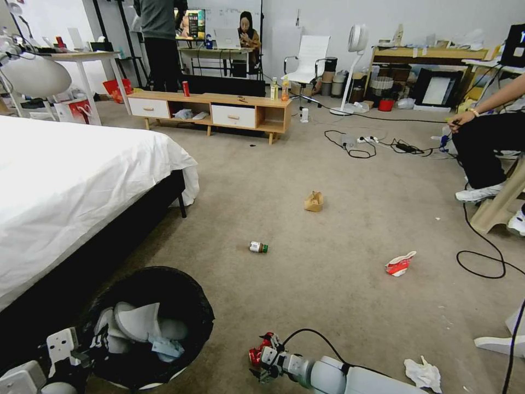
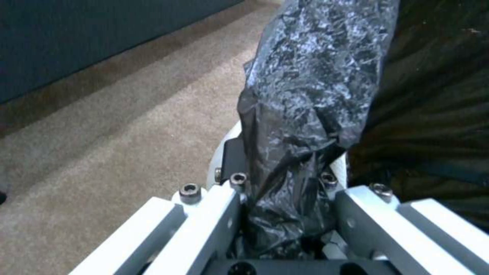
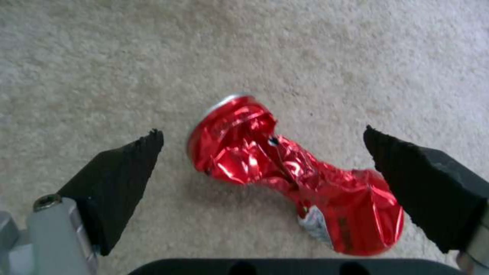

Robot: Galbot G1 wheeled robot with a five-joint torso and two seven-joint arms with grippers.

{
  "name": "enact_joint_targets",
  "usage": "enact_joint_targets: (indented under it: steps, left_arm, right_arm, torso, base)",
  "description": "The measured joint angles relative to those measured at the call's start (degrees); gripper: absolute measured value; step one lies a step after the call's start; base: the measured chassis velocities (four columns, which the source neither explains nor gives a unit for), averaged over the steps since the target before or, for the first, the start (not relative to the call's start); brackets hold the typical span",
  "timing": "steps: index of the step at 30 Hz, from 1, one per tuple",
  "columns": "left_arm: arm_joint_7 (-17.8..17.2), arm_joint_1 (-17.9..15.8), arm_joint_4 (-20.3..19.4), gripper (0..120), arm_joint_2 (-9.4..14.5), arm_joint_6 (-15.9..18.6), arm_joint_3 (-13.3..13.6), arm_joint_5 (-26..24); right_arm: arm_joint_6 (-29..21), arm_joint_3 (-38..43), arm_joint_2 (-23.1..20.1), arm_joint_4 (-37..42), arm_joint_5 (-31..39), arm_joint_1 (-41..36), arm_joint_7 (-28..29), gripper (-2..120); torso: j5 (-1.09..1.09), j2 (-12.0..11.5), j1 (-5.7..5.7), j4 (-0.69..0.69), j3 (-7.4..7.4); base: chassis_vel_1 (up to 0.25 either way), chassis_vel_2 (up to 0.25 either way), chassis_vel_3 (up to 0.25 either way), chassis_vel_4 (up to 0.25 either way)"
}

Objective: Pick up the trash bin and place the garbage on the floor into it.

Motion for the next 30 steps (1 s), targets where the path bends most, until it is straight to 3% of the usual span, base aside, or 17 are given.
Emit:
enact_joint_targets:
  steps: [30]
  left_arm:
    - [0.2,0.0,-0.4,6,-1.0,0.0,0.1,0.1]
  right_arm:
    - [3.3,-0.4,4.7,-6.5,0.6,0.6,-1.3,100]
  torso:
    - [0.0,0.0,0.0,0.0,0.0]
  base:
    - [0.0,0.0,0.0,0.0]
